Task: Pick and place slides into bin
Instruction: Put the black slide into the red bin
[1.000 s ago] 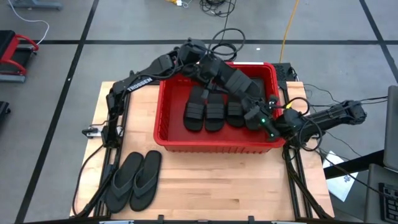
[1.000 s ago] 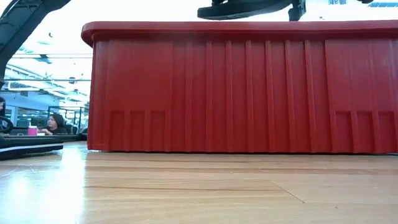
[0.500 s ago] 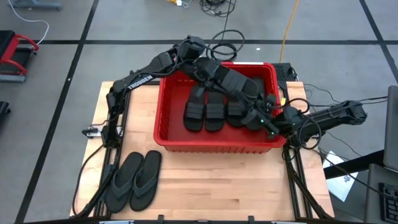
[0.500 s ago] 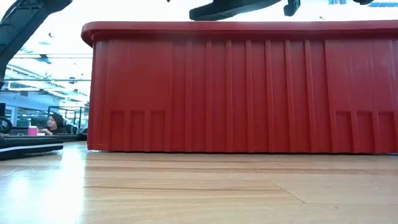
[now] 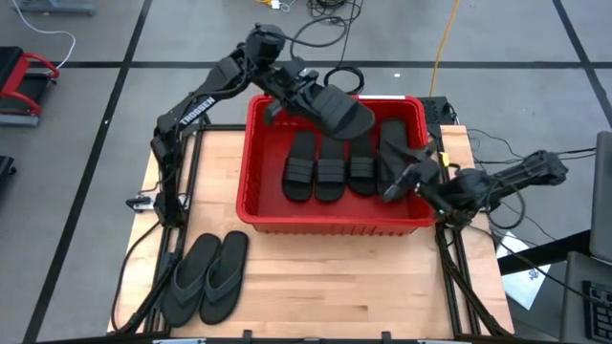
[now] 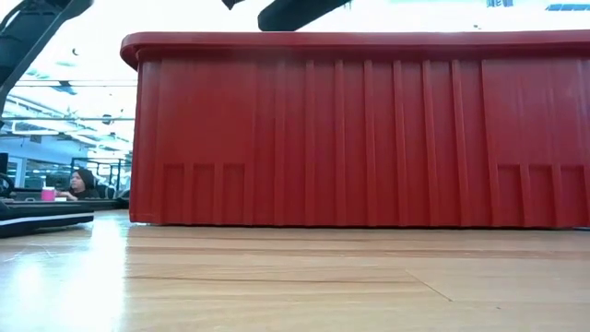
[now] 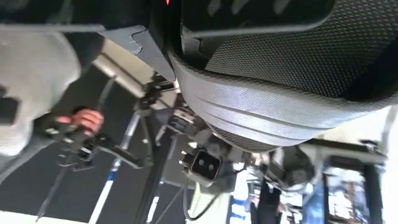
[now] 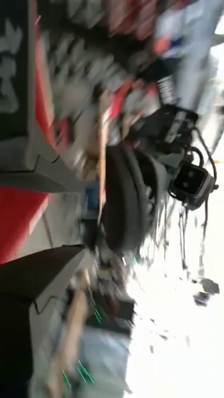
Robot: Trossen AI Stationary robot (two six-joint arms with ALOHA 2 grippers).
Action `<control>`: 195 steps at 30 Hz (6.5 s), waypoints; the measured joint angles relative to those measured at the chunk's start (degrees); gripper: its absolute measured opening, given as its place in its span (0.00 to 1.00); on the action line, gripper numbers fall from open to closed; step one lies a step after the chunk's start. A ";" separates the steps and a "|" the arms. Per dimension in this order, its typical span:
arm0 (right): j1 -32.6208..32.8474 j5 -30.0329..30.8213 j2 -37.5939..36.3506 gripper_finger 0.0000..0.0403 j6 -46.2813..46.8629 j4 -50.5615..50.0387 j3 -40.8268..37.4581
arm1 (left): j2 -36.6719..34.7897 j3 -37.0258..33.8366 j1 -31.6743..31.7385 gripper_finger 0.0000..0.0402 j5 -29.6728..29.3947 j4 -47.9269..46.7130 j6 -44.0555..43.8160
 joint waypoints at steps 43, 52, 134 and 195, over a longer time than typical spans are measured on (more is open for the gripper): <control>-3.21 7.77 17.75 0.50 -39.07 -36.37 28.05 | 0.66 -8.80 -2.54 0.00 5.38 14.04 -15.05; -6.15 2.78 18.62 0.50 -38.01 -39.03 28.05 | 0.79 -8.79 -5.38 0.00 5.60 15.77 -16.51; -8.97 15.19 26.21 0.00 13.76 -88.12 32.64 | -17.91 -8.66 12.30 0.01 -6.57 4.69 -6.54; -25.72 -38.33 45.12 0.00 53.06 -105.58 32.57 | -18.01 -8.72 16.22 0.08 -7.42 -3.69 -2.77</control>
